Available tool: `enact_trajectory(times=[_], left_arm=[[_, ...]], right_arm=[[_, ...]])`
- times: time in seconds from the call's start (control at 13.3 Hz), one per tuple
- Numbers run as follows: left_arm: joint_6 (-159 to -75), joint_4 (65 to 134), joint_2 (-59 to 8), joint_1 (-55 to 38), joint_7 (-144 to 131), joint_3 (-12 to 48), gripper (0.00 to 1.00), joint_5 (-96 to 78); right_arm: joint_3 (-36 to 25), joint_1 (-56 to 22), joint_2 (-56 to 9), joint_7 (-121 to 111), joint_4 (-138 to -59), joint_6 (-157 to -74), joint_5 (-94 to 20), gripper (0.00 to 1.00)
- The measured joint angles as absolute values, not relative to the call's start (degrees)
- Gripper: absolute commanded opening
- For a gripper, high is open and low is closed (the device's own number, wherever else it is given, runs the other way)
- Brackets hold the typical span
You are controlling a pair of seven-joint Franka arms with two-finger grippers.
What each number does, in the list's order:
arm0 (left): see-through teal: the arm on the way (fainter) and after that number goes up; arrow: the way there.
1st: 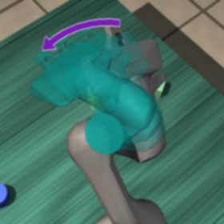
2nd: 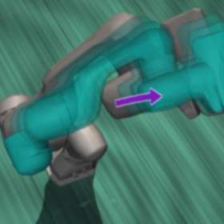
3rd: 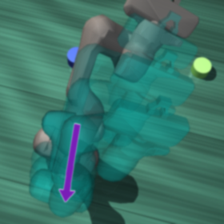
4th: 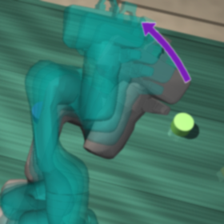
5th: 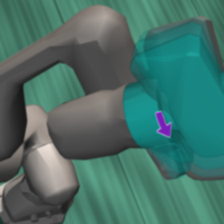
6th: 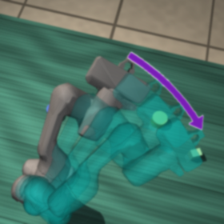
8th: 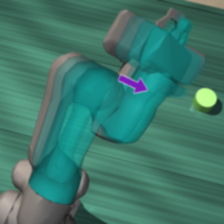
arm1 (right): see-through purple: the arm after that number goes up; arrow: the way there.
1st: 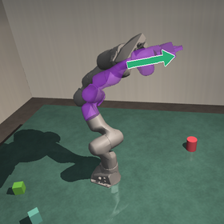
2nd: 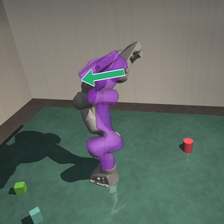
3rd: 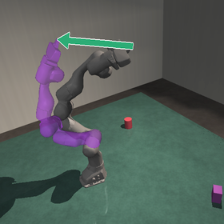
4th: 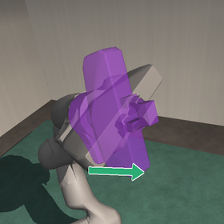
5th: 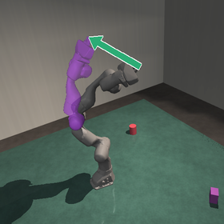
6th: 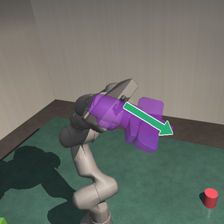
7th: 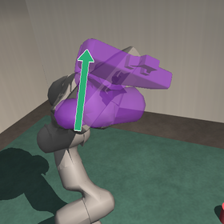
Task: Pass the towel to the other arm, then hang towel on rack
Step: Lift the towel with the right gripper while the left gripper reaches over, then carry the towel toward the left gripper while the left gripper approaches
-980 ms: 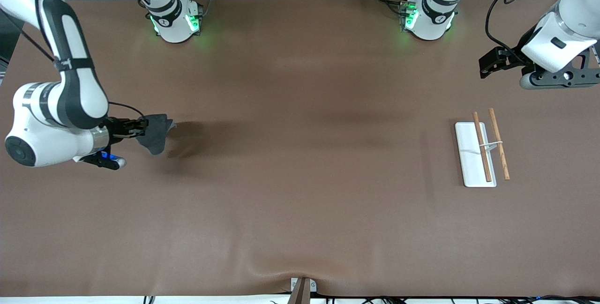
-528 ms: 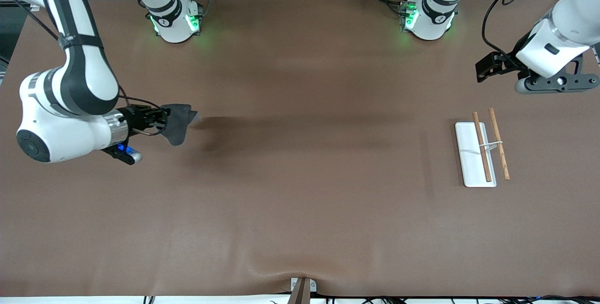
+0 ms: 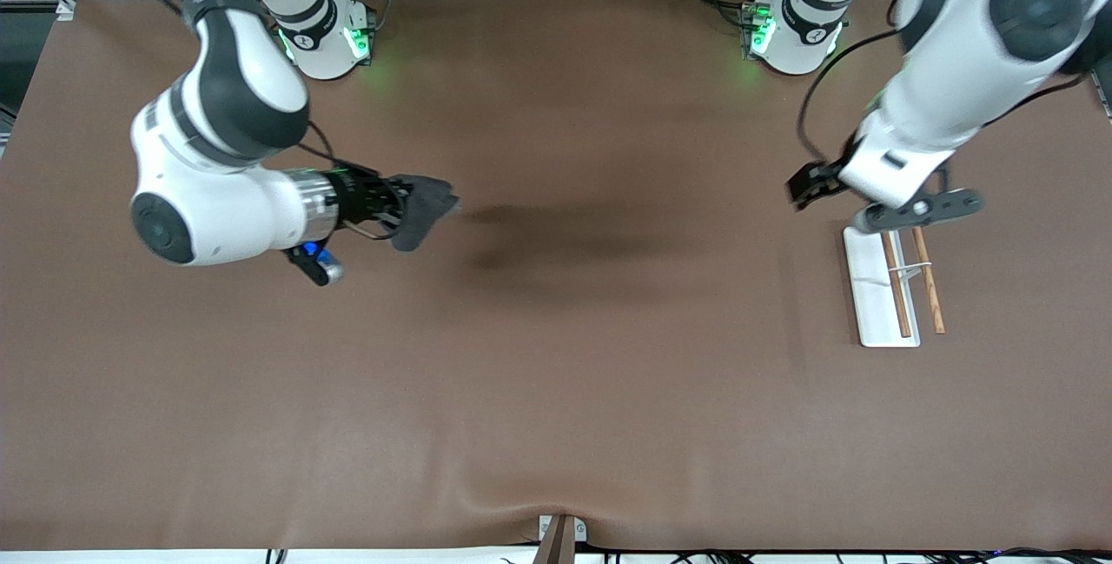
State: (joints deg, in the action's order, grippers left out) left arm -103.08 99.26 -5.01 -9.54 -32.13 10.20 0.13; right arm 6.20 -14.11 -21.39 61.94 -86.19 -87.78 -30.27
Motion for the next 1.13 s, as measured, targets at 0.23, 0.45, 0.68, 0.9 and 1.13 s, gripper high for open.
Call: enact_trajectory(times=[0.23,0.45,0.68,0.9,1.13], left_arm=[[-110.7,99.2,-10.6,-9.6,-46.5,13.5,1.00,-5.6],[-116.7,98.2,-15.6,-10.8,-56.5,15.5,1.00,-11.9],[-117.1,95.5,-20.7,-12.9,-60.1,15.7,1.00,-19.2],[-117.1,93.8,-25.1,-13.6,-60.3,15.6,1.00,-25.4],[-117.0,92.1,-26.6,-14.5,-61.7,15.7,0.97,-29.2]], right_arm=[[6.2,-18.7,-21.5,70.6,-86.1,-95.2,-33.6,0.00],[6.2,-22.3,-21.7,78.1,-86.1,-102.9,-37.0,0.00],[6.1,-25.0,-22.0,83.2,-86.2,-109.2,-39.6,0.00],[6.2,-28.0,-22.4,89.5,-86.2,-116.4,-40.6,0.00],[6.2,-30.5,-23.0,93.5,-86.0,-120.3,-40.7,0.00]])
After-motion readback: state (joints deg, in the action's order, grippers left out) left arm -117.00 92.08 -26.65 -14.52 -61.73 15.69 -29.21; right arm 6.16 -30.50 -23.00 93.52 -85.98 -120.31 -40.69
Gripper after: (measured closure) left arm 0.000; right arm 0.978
